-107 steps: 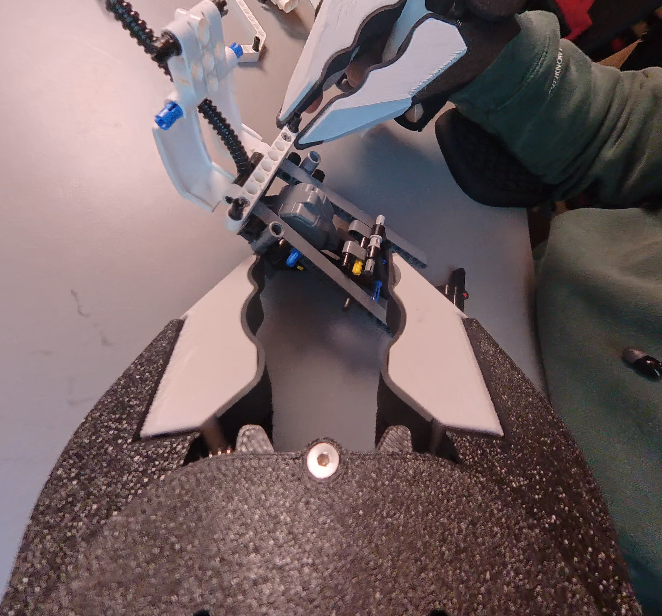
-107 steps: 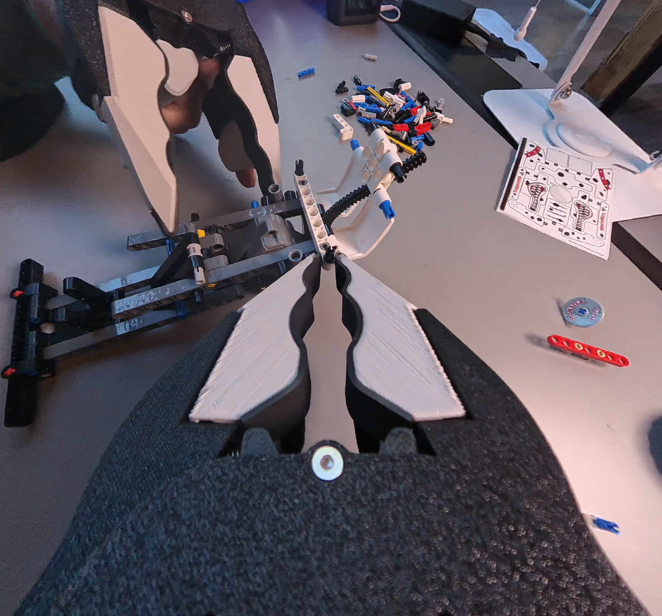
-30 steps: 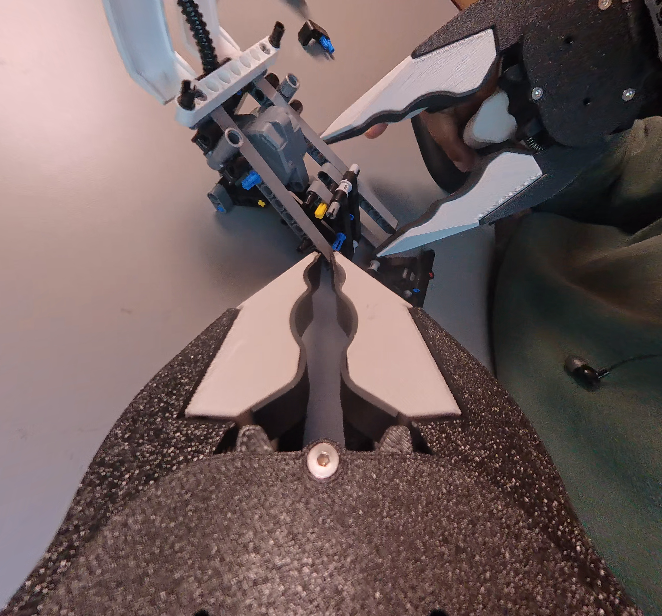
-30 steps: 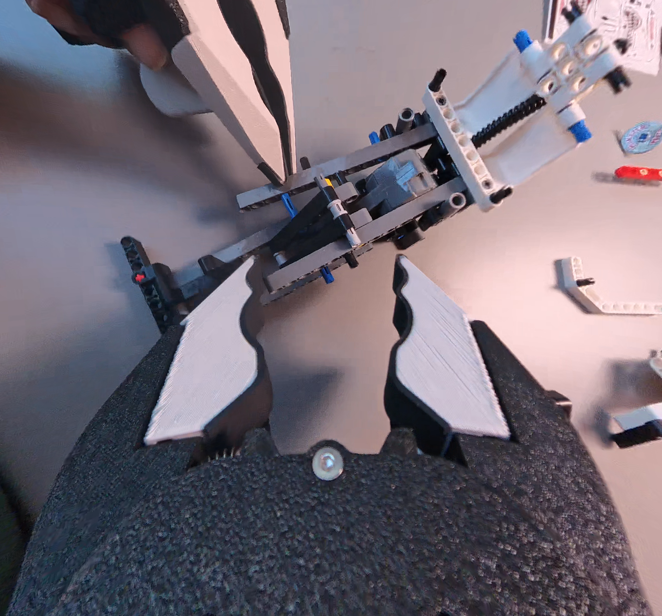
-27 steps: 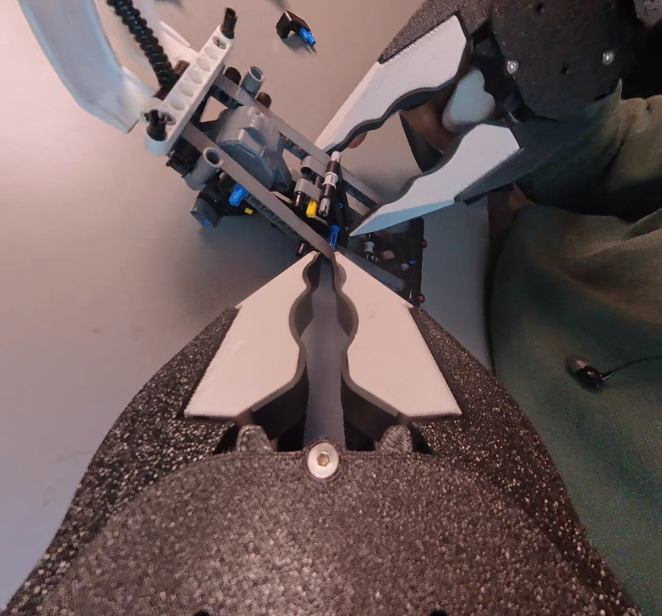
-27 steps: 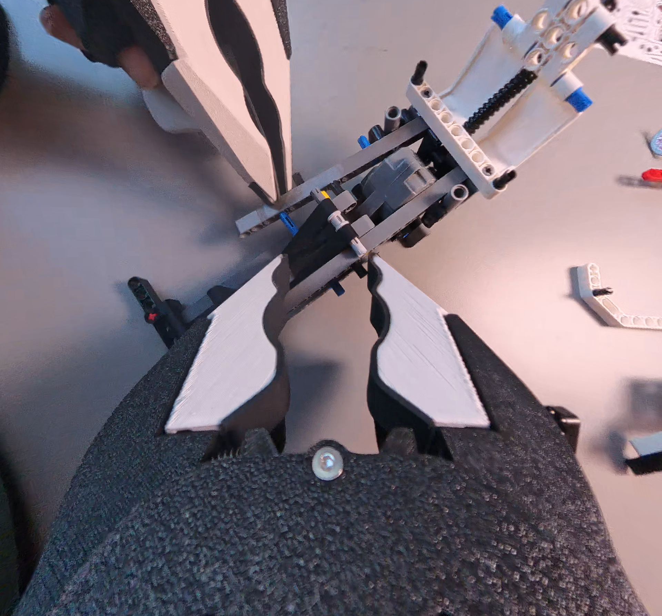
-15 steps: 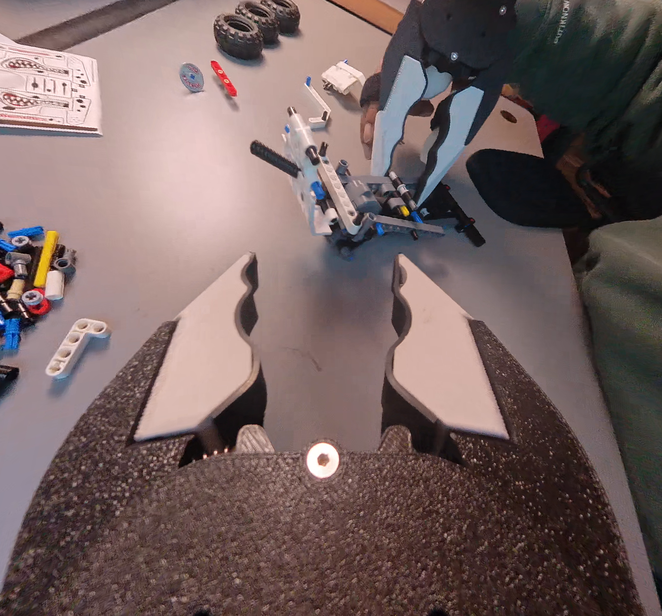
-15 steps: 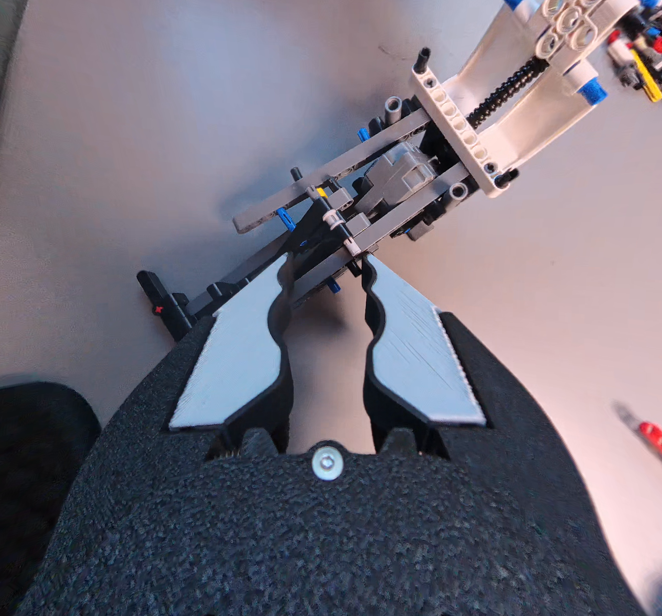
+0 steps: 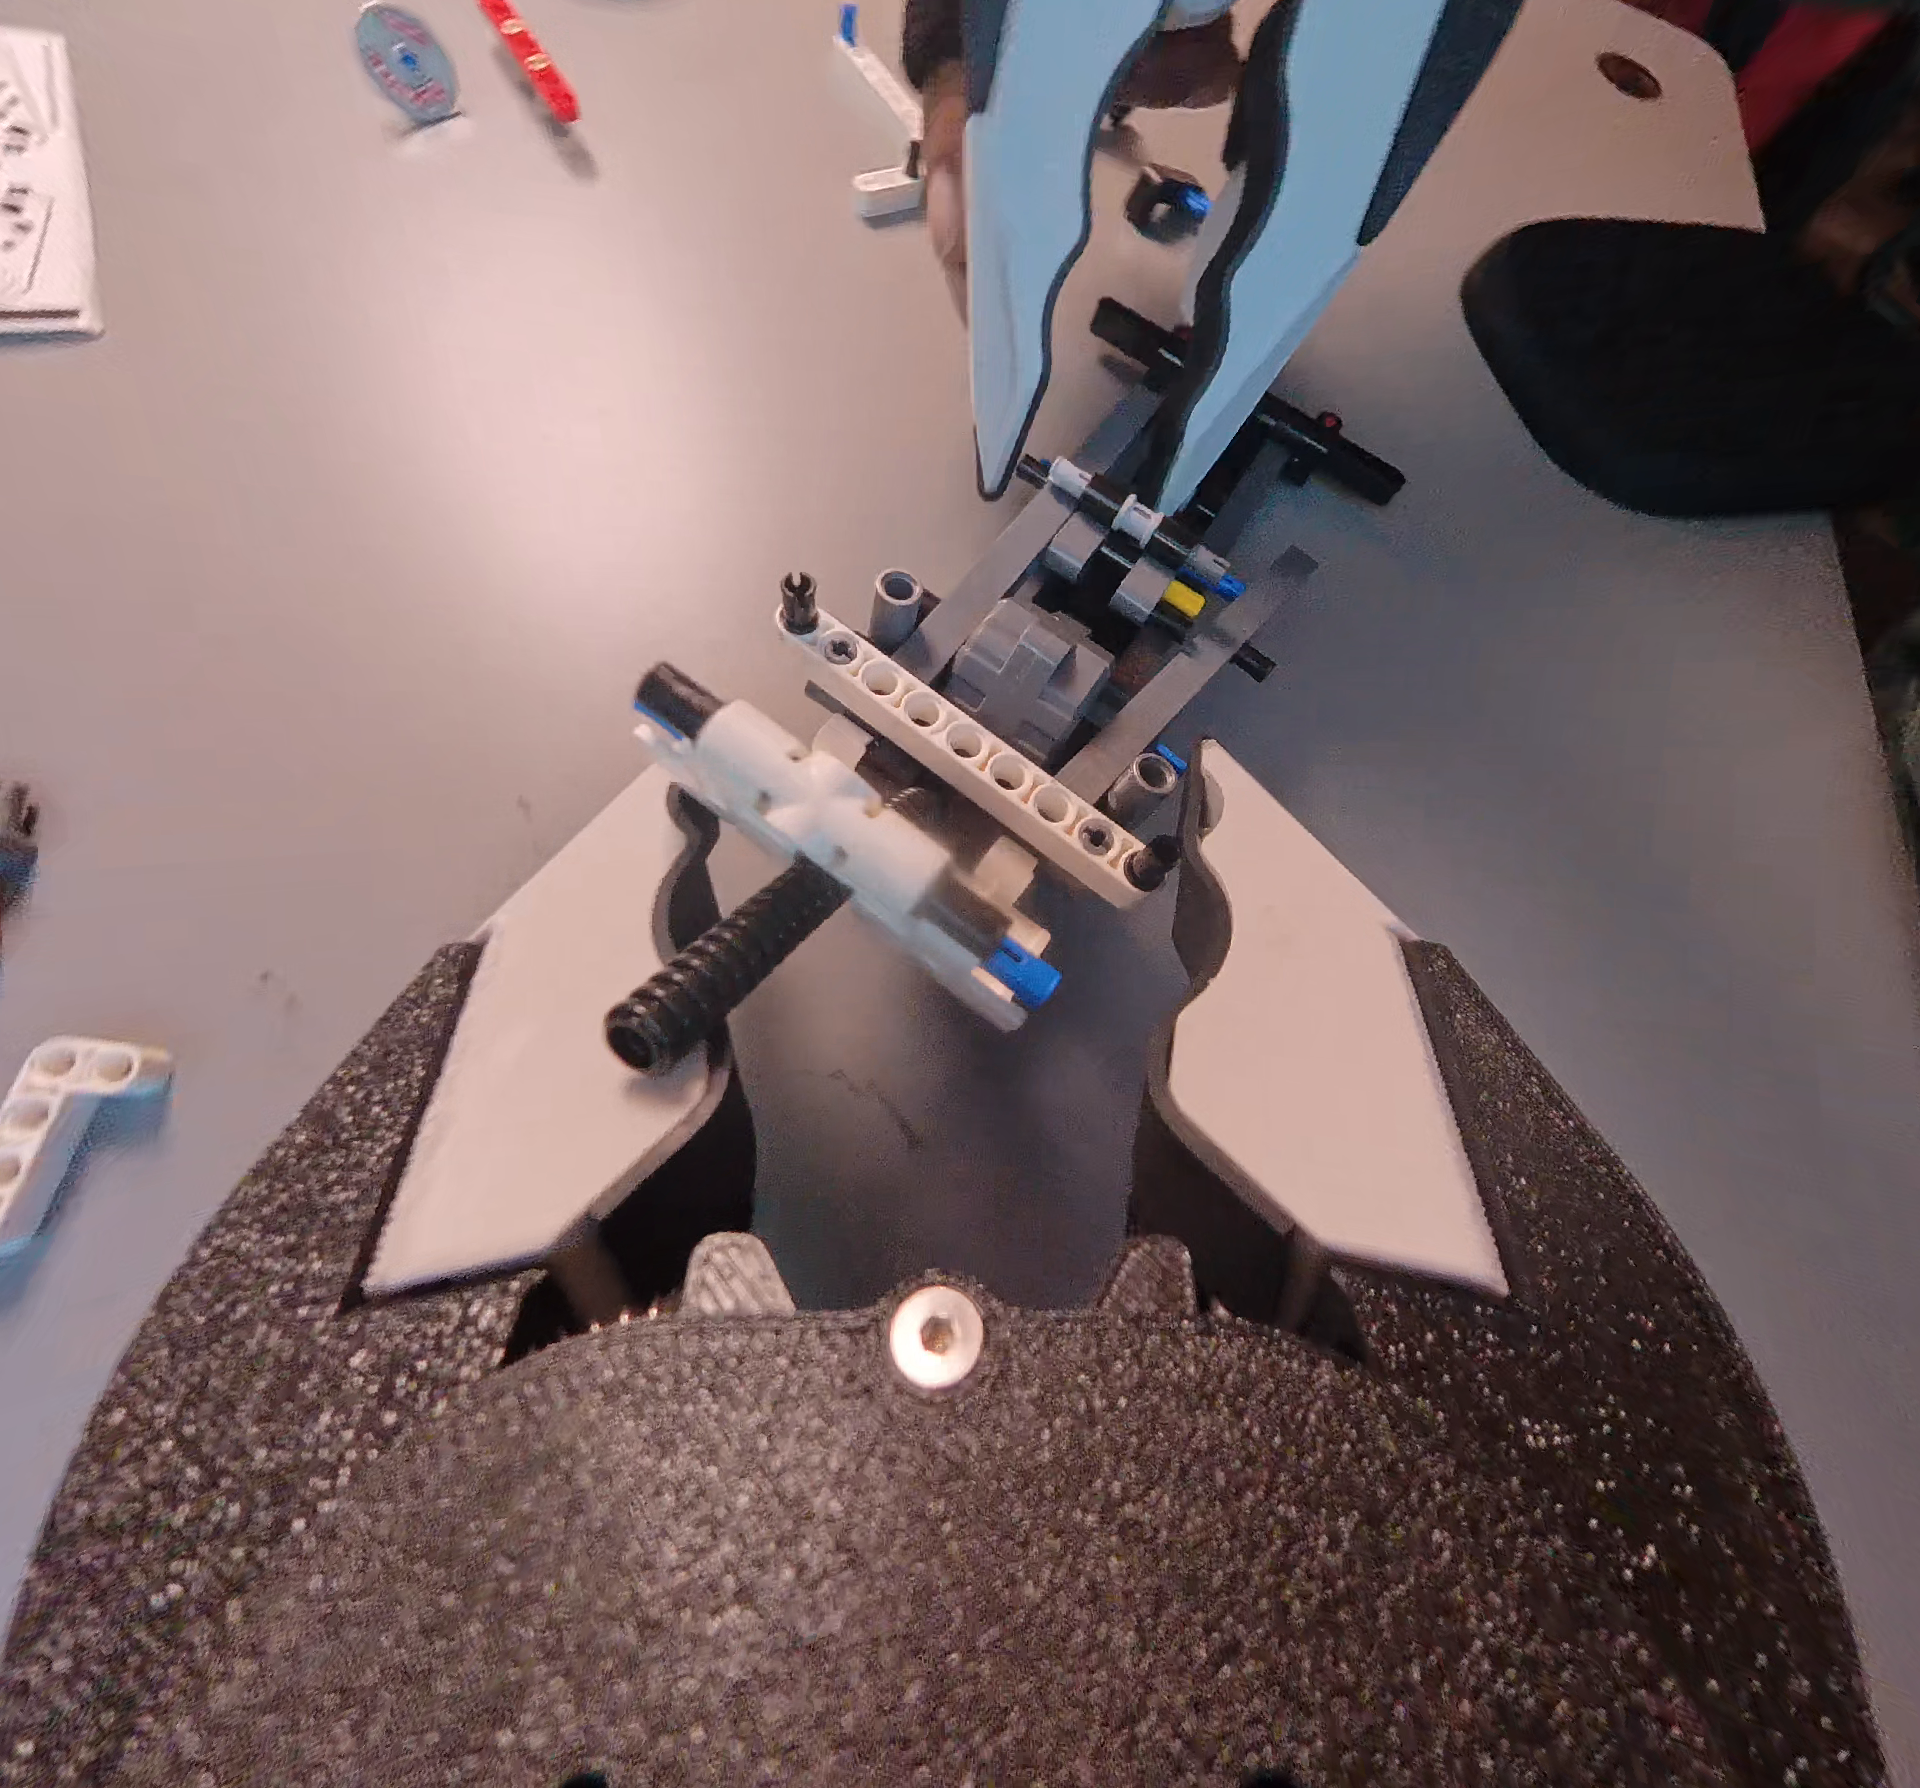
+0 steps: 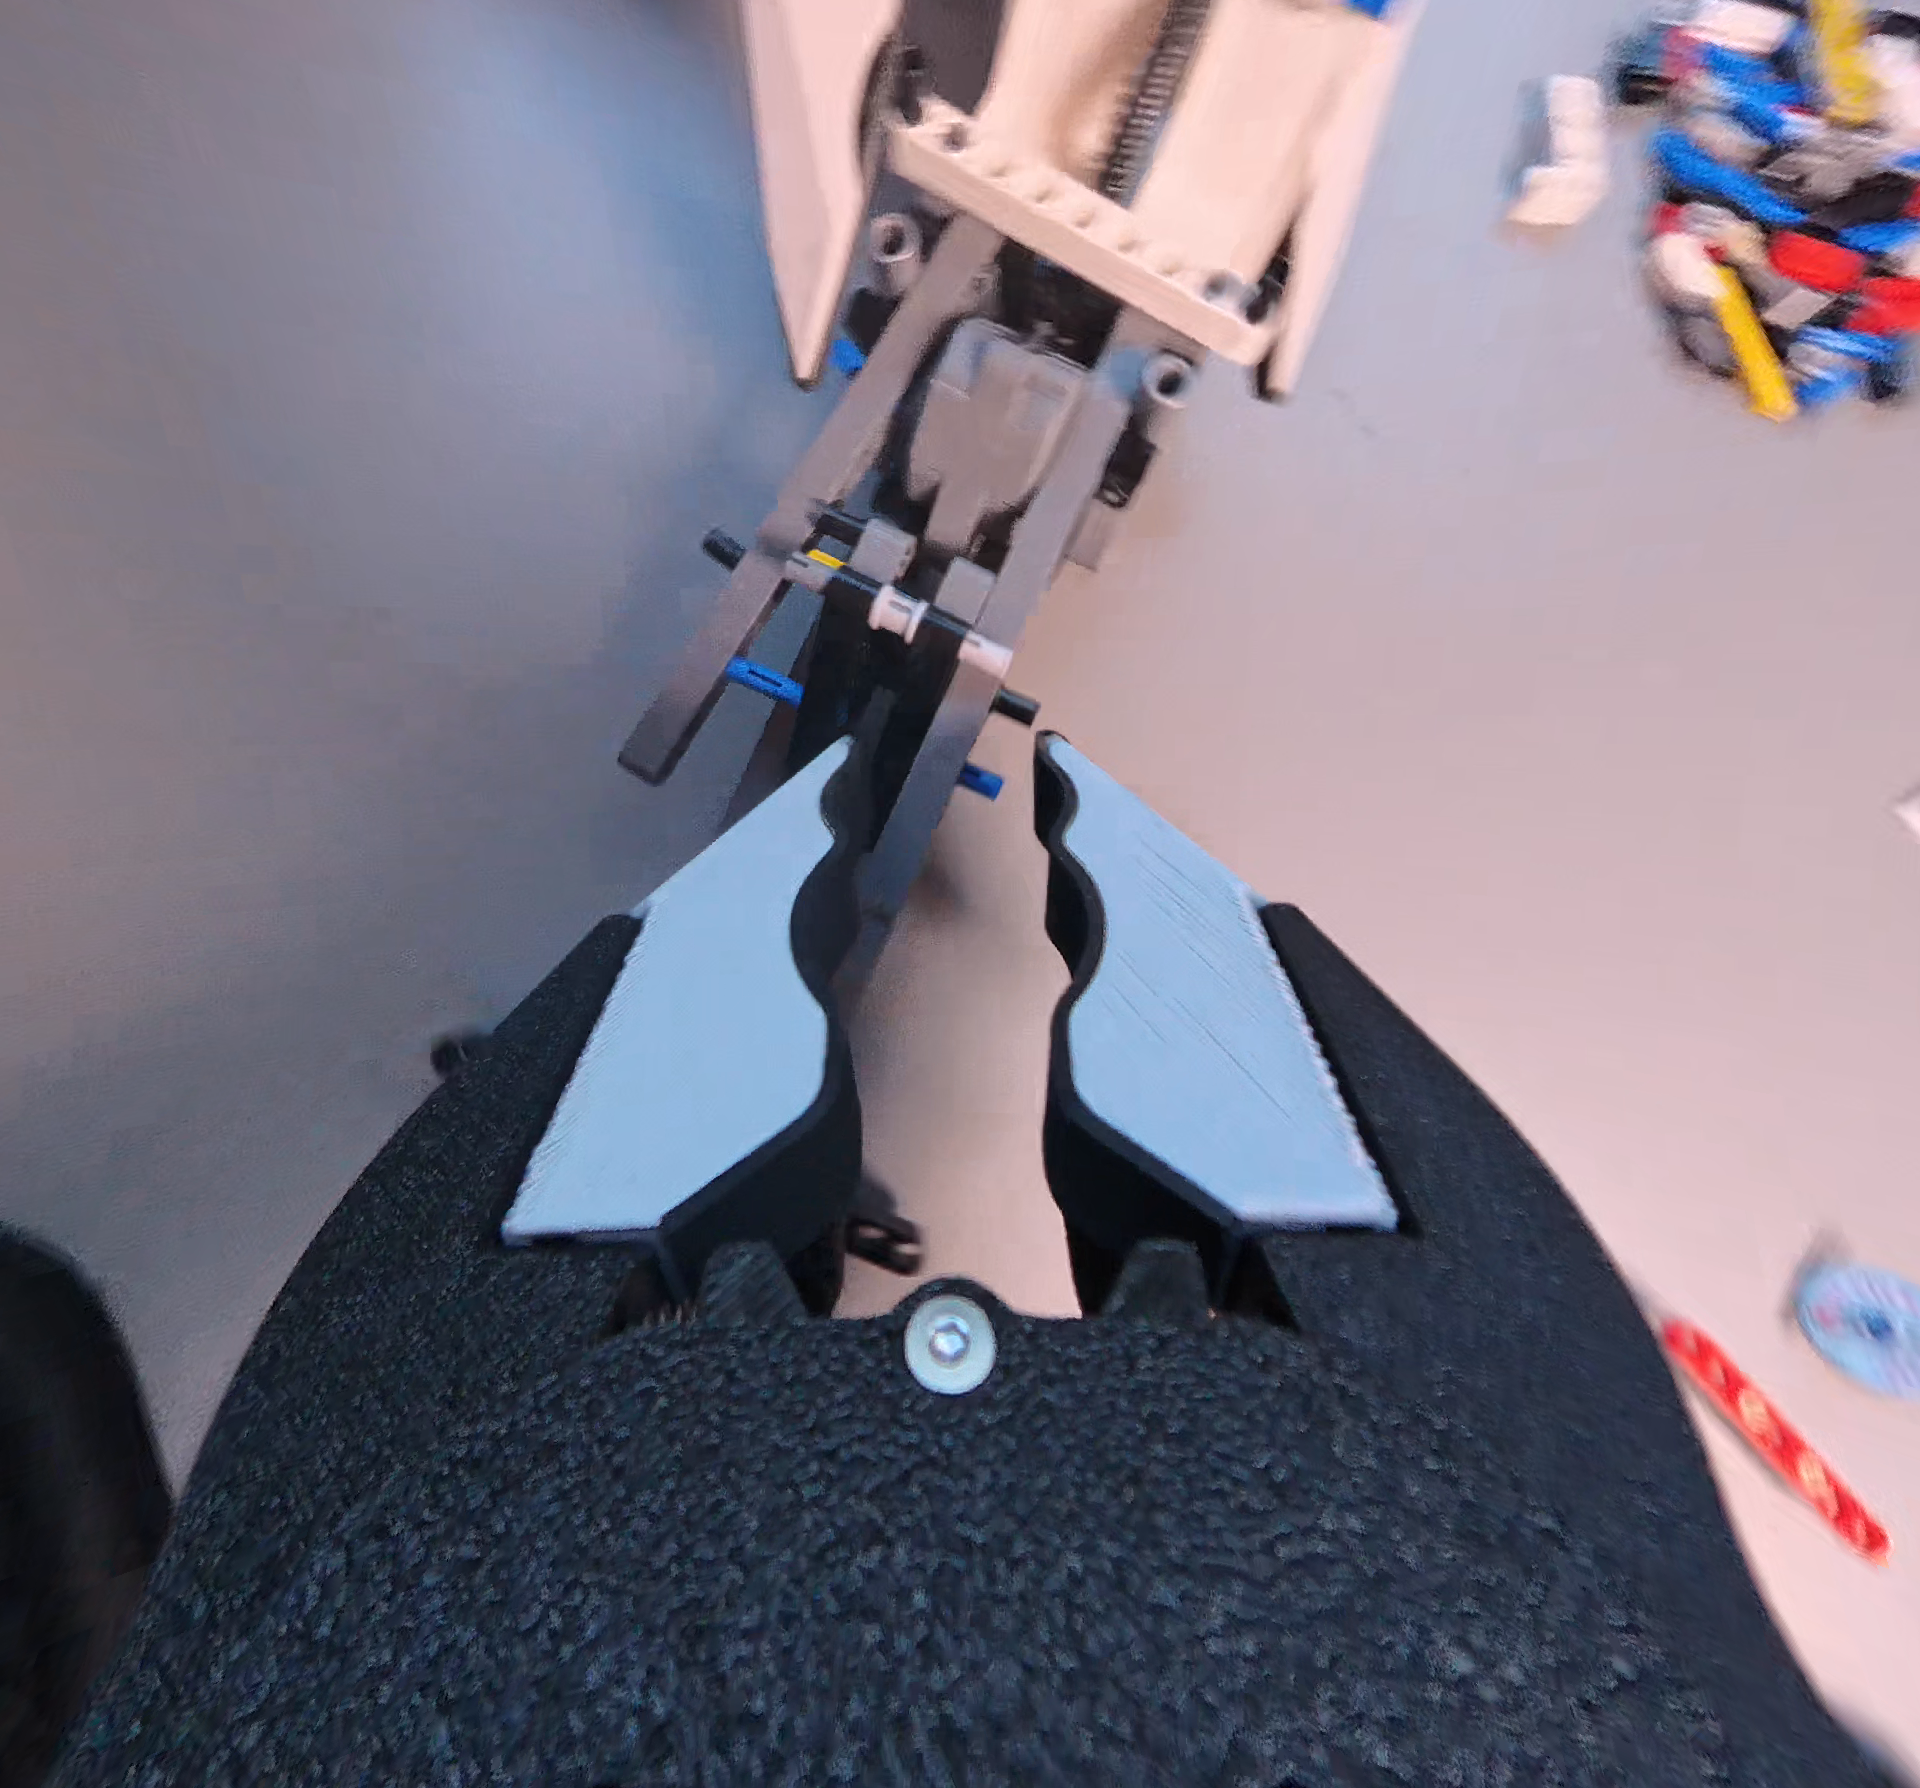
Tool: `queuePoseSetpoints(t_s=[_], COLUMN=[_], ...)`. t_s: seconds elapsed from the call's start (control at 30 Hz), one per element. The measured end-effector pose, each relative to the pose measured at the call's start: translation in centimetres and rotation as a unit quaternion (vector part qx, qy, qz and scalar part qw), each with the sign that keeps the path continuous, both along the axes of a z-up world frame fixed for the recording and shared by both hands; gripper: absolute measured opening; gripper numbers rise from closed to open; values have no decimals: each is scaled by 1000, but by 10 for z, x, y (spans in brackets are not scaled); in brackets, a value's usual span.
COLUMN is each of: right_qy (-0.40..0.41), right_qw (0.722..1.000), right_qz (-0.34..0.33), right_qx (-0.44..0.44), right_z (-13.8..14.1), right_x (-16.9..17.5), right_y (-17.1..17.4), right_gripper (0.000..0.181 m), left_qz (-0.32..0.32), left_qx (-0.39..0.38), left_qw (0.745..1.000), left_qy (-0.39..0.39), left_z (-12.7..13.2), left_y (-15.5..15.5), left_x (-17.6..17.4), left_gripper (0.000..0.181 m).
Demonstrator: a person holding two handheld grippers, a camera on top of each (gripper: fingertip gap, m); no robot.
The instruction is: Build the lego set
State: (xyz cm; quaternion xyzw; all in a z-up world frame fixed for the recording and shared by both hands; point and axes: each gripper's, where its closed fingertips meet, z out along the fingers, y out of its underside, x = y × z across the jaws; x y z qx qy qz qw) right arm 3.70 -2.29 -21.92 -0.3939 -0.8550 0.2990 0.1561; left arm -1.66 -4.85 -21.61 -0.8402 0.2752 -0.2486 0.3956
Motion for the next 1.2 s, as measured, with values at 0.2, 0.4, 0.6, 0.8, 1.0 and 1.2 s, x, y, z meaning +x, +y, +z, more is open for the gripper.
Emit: queuePoseSetpoints(t_s=[0.2,0.4,0.6,0.8,1.0,1.2], right_qy=[60,93,67,89,95,93], right_qw=[986,982,988,984,978,978], right_qz=[-142,-167,-140,-153,-175,-169], right_qx=[-65,-11,5,19,-66,-77], right_z=[26,42,37,28,22,15], right_x=[5,8,12,2,4,8], right_y=[23,27,7,7,9,8], right_gripper=[57,67,67,35,24,30], left_qz=[90,94,103,99,37,31], left_qx=[-115,-162,-192,-196,-149,-70], left_qw=[983,972,960,956,972,995], left_qy=[-111,-145,-176,-193,-179,-57], left_z=[3,5,5,7,10,-1], left_y=[10,10,10,9,-2,4], left_x=[-9,-5,-7,-10,-4,-5], left_gripper=[88,88,88,88,93,73])
